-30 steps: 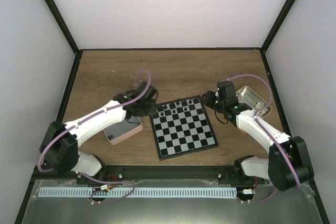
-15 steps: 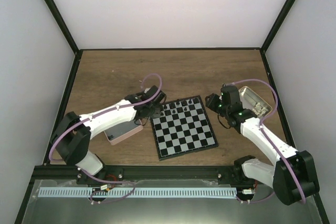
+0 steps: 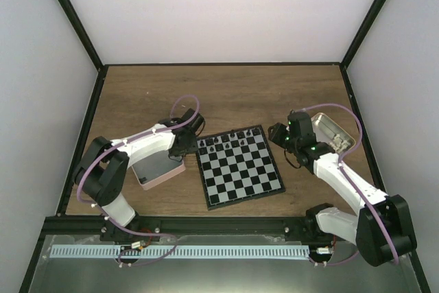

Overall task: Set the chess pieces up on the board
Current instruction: Pick up the chess piece at the center of the board.

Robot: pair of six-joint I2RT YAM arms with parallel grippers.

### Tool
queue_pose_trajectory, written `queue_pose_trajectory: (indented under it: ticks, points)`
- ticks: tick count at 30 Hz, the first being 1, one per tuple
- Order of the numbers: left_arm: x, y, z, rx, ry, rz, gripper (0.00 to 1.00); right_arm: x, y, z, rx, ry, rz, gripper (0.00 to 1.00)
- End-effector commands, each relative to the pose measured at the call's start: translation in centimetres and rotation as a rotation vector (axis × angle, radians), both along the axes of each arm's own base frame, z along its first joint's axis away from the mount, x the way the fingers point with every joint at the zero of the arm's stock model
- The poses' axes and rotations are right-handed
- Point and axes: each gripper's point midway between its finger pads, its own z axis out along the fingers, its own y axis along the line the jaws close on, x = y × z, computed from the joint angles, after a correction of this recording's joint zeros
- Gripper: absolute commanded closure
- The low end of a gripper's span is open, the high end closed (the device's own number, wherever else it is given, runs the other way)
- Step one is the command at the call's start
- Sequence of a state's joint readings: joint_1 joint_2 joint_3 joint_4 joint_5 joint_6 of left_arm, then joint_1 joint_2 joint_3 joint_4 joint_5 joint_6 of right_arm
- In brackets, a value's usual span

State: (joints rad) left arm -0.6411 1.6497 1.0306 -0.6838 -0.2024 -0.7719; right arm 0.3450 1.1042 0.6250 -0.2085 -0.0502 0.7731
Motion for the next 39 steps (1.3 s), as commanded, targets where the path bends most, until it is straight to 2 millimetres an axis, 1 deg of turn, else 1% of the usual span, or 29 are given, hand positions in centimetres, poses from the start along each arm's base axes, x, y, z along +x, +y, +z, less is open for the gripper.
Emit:
queue_pose_trajectory:
  ticks: [1,4,6,11,16,18,22,26,32,36,39]
  points:
    - [-1.5,1.9,-1.6,0.032,0.092,0.055,0.67,0.1,-0.1,-0.5,-0.025,-0.001,0.000,0.61]
    - [-1.6,2.5,-1.6,0.043,0.099,0.076,0.64,0.1,0.0,-0.8,-0.024,0.004,0.004,0.61]
    - [-1.7,2.3,-1.8,0.038,0.110,0.074,0.62,0.2,0.1,-0.9,-0.023,0.006,0.005,0.61]
    - [-1.9,2.1,-2.7,0.036,0.138,0.066,0.62,0.4,0.2,-1.0,-0.024,0.008,0.008,0.61]
    - [-1.4,1.5,-3.0,0.021,0.136,0.051,0.63,0.5,0.1,-0.8,-0.027,0.003,0.008,0.61]
    - [-1.1,1.6,-3.1,0.029,0.127,0.056,0.65,0.5,0.1,-0.8,-0.029,0.003,0.007,0.61]
    - [-0.7,1.8,-3.6,0.040,0.125,0.059,0.72,0.5,0.1,-0.7,-0.030,0.000,0.009,0.61]
    - [-0.6,1.8,-3.7,0.042,0.116,0.058,0.75,0.5,0.1,-0.5,-0.029,-0.004,0.008,0.61]
    - [-0.3,1.9,-4.0,0.038,0.092,0.053,0.76,0.4,0.2,-0.5,-0.028,0.000,0.016,0.61]
    - [-0.5,2.1,-4.4,0.045,0.097,0.049,0.83,0.3,0.3,-0.1,-0.026,-0.003,0.021,0.61]
    - [-0.6,1.9,-3.9,0.027,0.086,0.040,0.85,0.3,1.0,0.4,-0.011,-0.013,0.067,0.61]
